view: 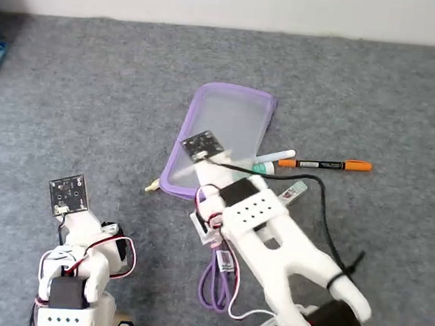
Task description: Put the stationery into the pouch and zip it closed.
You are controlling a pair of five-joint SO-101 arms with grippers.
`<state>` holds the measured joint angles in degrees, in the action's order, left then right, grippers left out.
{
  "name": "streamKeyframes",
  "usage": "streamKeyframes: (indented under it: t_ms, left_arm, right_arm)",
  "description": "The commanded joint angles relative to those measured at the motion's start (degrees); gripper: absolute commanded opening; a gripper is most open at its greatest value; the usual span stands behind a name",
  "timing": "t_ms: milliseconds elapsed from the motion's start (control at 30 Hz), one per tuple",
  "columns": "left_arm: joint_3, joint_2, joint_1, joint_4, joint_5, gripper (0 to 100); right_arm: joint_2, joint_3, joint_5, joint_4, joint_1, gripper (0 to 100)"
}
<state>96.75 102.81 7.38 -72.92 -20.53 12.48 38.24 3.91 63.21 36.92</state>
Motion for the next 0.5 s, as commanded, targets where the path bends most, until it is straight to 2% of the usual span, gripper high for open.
streamKeyframes:
  t_ms: [0,233,467]
  left_arm:
    - [-0.31,0.44,0.09,1.32,0.0,1]
    - [-0.31,0.44,0.09,1.32,0.0,1]
    - [-0.31,0.44,0.09,1.32,0.0,1]
  right_arm:
    - [-1.19,-2.9,0.35,-1.98,2.24,17.7]
    - [-5.67,-2.9,0.26,-7.16,2.68,17.7]
    - [-6.64,-2.81,0.18,-5.76,2.42,17.6]
